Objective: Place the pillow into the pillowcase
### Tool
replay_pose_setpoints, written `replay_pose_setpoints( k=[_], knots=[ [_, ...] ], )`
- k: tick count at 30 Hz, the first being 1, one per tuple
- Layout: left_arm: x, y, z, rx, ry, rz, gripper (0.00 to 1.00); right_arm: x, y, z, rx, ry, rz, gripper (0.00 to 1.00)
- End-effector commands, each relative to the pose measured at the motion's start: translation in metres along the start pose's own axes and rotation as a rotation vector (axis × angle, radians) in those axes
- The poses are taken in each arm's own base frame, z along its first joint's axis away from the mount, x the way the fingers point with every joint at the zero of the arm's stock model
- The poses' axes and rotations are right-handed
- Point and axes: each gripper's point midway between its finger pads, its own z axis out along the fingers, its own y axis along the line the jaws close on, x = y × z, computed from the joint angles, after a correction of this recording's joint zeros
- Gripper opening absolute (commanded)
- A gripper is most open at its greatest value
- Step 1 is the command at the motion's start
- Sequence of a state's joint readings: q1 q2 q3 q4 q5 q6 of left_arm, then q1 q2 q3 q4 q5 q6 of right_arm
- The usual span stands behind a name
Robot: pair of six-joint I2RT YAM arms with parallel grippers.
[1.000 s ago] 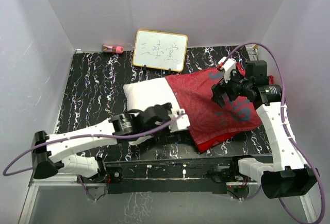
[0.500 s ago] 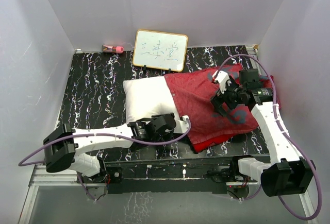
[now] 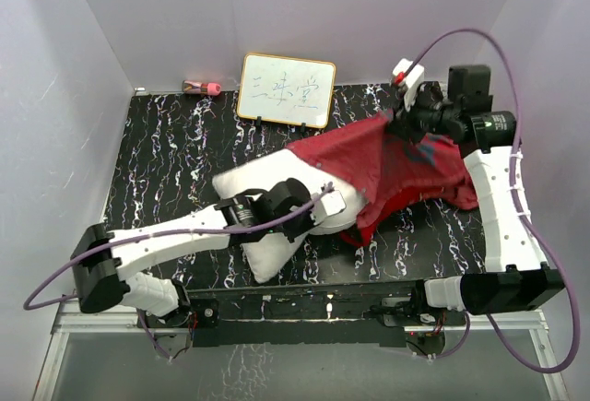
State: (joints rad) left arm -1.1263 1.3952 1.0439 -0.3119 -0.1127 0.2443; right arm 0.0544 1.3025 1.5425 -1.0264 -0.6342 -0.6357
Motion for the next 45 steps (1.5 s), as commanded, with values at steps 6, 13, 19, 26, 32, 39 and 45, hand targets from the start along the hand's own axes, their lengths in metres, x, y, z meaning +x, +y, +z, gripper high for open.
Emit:
replay_pose_setpoints(
  k=[6,13,19,26,32,39,45],
  knots=[
    [-0.151,-0.005,-0.144,0.399,-0.643,-0.342,0.00,-0.148,0.037,-0.007,-0.240,-0.430,-0.095,0.08],
    [-0.114,0.065,-0.116,0.544,-0.829,-0.994,0.00,-0.131,0.048,0.106,-0.280,-0.295,-0.053,0.30],
    [-0.036,0.093,-0.083,0.397,-0.847,-1.396,0.00,-0.176,0.046,0.073,-0.284,-0.409,-0.141,0.97],
    [0.013,0.108,-0.072,0.191,-0.829,-1.538,0.00,-0.152,0.072,0.004,-0.242,-0.478,-0.222,0.99],
    [0.028,0.106,-0.066,0.160,-0.829,-1.562,0.00,-0.043,0.098,0.009,-0.112,-0.426,-0.155,0.99],
    [0.027,0.106,-0.066,0.157,-0.807,-1.538,0.00,0.028,0.085,0.043,0.005,-0.266,0.024,0.99],
    [0.020,0.104,-0.065,0.181,-0.770,-1.505,0.00,0.035,0.071,0.077,0.021,-0.207,0.013,1.00]
  ],
)
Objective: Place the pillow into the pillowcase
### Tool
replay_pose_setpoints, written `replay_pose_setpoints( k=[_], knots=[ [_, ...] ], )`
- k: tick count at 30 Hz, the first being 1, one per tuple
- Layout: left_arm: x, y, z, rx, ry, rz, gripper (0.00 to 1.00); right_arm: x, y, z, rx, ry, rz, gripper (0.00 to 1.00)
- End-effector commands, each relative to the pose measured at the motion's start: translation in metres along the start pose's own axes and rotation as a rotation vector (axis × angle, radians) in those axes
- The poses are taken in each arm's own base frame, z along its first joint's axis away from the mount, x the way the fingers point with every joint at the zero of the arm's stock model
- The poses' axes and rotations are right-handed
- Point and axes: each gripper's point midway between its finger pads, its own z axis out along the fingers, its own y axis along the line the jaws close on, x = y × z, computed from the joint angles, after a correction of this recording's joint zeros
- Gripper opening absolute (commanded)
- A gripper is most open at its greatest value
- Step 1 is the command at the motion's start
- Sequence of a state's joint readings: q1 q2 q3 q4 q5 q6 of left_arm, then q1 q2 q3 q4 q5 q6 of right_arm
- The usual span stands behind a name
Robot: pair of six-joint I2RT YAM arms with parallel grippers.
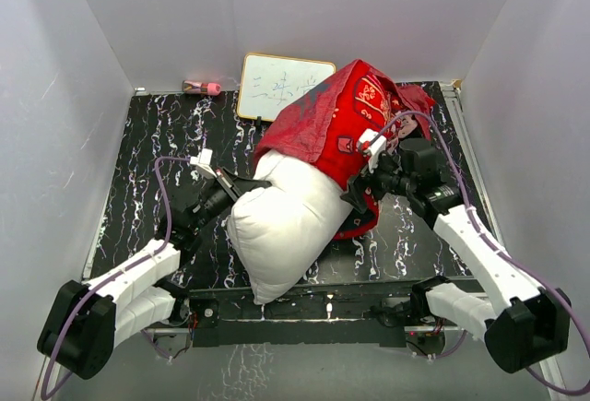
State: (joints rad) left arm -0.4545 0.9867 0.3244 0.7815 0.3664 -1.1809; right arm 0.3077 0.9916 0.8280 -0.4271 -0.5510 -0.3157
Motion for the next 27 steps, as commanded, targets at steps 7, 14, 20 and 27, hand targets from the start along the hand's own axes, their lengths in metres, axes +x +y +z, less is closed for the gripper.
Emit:
replay_pose_setpoints(
  k=[7,14,20,27],
  knots=[
    [0.003,0.009,0.004,-0.074,0.054,0.064,0.00,-0.055,-0.013,0.014,0.026,-0.119,-0.126,0.33],
    [0.002,0.019,0.014,-0.135,0.113,0.168,0.00,-0.093,0.081,-0.033,-0.409,-0.338,-0.369,0.08],
    [-0.006,0.023,0.045,-0.118,0.171,0.239,0.00,-0.136,0.126,-0.021,-0.623,-0.377,-0.361,0.08],
    [-0.025,0.028,0.088,-0.091,0.199,0.217,0.00,-0.200,0.166,0.031,-0.667,-0.388,-0.289,0.08]
  ],
)
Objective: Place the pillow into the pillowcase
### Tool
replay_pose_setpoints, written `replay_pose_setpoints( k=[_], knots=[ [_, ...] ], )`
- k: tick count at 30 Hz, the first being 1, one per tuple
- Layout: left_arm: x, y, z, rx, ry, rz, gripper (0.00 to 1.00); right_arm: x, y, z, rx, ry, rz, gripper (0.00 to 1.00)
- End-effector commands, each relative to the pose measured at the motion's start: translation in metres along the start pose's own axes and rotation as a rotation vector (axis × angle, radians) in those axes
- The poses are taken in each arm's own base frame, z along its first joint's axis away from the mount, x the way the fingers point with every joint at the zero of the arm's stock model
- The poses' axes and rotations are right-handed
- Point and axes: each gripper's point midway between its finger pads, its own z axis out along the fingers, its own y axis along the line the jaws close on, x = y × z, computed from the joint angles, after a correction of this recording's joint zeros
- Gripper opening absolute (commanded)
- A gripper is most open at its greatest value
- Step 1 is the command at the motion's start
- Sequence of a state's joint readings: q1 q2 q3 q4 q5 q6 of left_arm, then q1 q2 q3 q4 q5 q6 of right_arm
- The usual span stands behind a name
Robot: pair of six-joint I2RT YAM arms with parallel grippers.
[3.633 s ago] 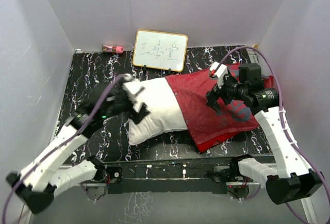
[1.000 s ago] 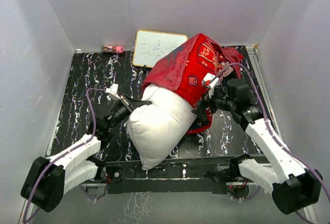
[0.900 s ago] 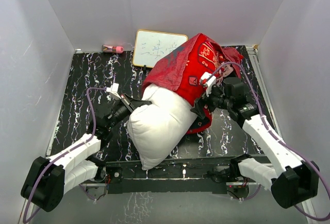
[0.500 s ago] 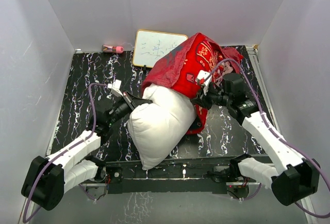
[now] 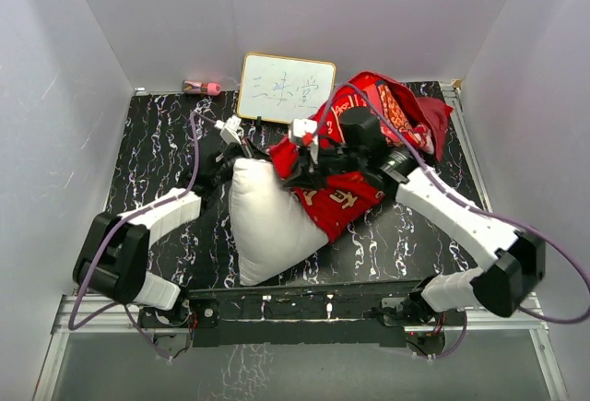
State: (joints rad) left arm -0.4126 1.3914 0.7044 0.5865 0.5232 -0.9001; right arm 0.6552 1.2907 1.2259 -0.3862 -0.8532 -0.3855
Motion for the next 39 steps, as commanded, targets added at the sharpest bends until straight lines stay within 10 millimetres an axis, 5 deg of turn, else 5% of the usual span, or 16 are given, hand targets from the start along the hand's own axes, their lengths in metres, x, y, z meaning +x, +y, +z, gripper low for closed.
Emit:
replay_pose_setpoints(
  k=[1,4,6,8,10,12,16,20,24,27,34,39],
  knots=[
    [-0.014,0.001,0.016,0.012,-0.008,0.031,0.00,-0.069,-0.004,0.027,-0.019,-0.152,-0.026,0.08],
    [-0.022,0.009,0.004,-0.035,-0.032,0.018,0.06,-0.024,-0.054,0.017,0.136,-0.076,0.084,0.08],
    [-0.028,0.019,-0.013,-0.109,-0.043,0.028,0.26,0.006,-0.079,0.003,0.221,-0.037,0.178,0.08],
    [-0.034,0.040,-0.041,-0.268,-0.054,0.037,0.56,0.031,-0.093,-0.009,0.277,-0.006,0.248,0.08],
    [-0.046,0.051,-0.073,-0.428,-0.084,0.087,0.82,0.043,-0.101,-0.017,0.312,0.006,0.273,0.08],
    [-0.060,0.053,-0.107,-0.580,-0.107,0.145,0.97,0.047,-0.102,-0.019,0.320,0.005,0.284,0.08],
    [-0.076,0.040,-0.162,-0.758,-0.095,0.244,0.97,0.045,-0.098,-0.017,0.302,-0.017,0.297,0.08],
    [-0.081,0.009,-0.193,-0.792,-0.110,0.257,0.97,0.041,-0.098,-0.015,0.285,-0.032,0.301,0.08],
    [-0.069,-0.035,-0.205,-0.677,-0.121,0.195,0.97,0.037,-0.096,-0.013,0.259,-0.041,0.304,0.08],
    [-0.043,-0.055,-0.195,-0.514,-0.099,0.072,0.97,0.038,-0.094,-0.011,0.244,-0.044,0.314,0.08],
    [0.006,-0.026,-0.189,-0.472,-0.071,-0.117,0.97,0.045,-0.089,-0.008,0.224,-0.047,0.341,0.08],
    [0.022,0.007,-0.162,-0.446,-0.009,-0.164,0.97,0.045,-0.086,-0.002,0.188,-0.051,0.351,0.08]
  ],
)
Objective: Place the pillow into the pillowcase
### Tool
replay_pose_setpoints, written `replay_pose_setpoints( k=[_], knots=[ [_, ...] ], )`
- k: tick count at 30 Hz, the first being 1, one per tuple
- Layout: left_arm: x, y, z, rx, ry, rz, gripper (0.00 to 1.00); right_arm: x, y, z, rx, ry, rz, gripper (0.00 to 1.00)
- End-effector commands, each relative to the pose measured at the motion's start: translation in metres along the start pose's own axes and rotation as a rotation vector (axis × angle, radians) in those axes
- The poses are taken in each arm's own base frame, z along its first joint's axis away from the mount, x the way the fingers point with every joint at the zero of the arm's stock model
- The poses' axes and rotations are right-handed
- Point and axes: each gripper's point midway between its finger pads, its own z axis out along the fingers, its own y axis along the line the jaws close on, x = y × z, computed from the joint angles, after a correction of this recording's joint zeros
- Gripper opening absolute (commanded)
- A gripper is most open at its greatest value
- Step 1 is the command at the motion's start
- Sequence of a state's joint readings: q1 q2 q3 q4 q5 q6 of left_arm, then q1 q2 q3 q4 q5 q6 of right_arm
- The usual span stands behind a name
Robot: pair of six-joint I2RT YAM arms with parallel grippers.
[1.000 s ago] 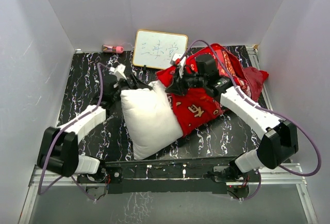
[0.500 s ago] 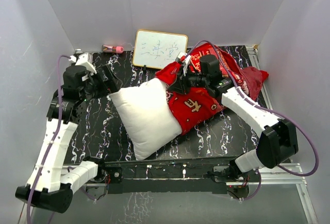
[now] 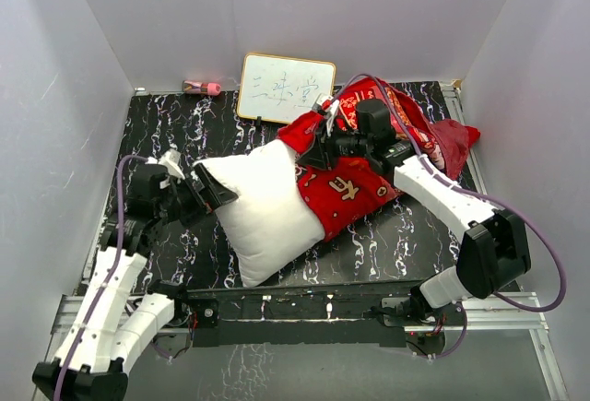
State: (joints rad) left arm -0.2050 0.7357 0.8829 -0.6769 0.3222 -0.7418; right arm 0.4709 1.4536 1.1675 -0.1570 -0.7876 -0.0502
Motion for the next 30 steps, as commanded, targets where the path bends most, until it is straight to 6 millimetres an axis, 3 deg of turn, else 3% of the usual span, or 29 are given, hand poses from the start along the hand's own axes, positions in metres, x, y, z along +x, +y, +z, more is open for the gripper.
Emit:
replay_pose_setpoints(
  k=[1,3,5,6,7,10,11,13,15,18,20,23,26,28,29,30],
  knots=[
    [0.004,-0.008,0.031,0.108,0.036,-0.053,0.97,-0.013,0.014,0.007,-0.076,-0.036,-0.024,0.08],
    [-0.006,-0.022,0.045,0.202,0.005,-0.060,0.91,-0.022,0.027,0.014,-0.130,-0.041,-0.051,0.08],
    [-0.013,-0.036,0.059,0.283,0.001,-0.060,0.79,-0.043,0.050,0.026,-0.220,-0.062,-0.110,0.08],
    [-0.016,-0.042,0.066,0.305,0.006,-0.057,0.67,-0.057,0.065,0.034,-0.277,-0.078,-0.142,0.08],
    [-0.019,-0.048,0.070,0.329,0.008,-0.047,0.57,-0.086,0.086,0.039,-0.342,-0.124,-0.206,0.08],
    [-0.037,-0.071,0.077,0.397,-0.012,-0.015,0.29,-0.137,0.157,0.055,-0.531,-0.221,-0.325,0.08],
    [-0.044,-0.080,0.077,0.430,-0.025,-0.001,0.20,-0.145,0.174,0.060,-0.571,-0.240,-0.337,0.08],
    [-0.053,-0.090,0.078,0.451,-0.033,0.009,0.06,-0.147,0.188,0.072,-0.587,-0.242,-0.306,0.08],
    [-0.055,-0.090,0.079,0.443,-0.035,0.010,0.00,-0.126,0.175,0.085,-0.526,-0.201,-0.229,0.08],
    [-0.042,-0.067,0.084,0.385,-0.045,-0.043,0.00,-0.078,0.113,0.098,-0.288,-0.093,-0.138,0.09],
    [-0.032,-0.048,0.086,0.354,-0.068,-0.130,0.00,-0.049,0.073,0.091,-0.173,-0.024,-0.133,0.18],
    [-0.016,-0.018,0.092,0.297,-0.094,-0.267,0.00,-0.032,0.038,0.066,-0.082,0.020,-0.163,0.43],
    [-0.010,-0.001,0.093,0.264,-0.122,-0.356,0.00,-0.047,0.038,0.036,-0.083,-0.022,-0.233,0.71],
    [-0.010,0.004,0.091,0.241,-0.140,-0.371,0.00,-0.064,0.057,0.012,-0.129,-0.077,-0.306,0.91],
    [-0.011,0.004,0.091,0.233,-0.144,-0.366,0.01,-0.069,0.067,0.002,-0.149,-0.097,-0.339,0.98],
    [-0.011,0.005,0.090,0.222,-0.146,-0.359,0.08,-0.073,0.077,-0.010,-0.160,-0.118,-0.372,0.99]
  ],
)
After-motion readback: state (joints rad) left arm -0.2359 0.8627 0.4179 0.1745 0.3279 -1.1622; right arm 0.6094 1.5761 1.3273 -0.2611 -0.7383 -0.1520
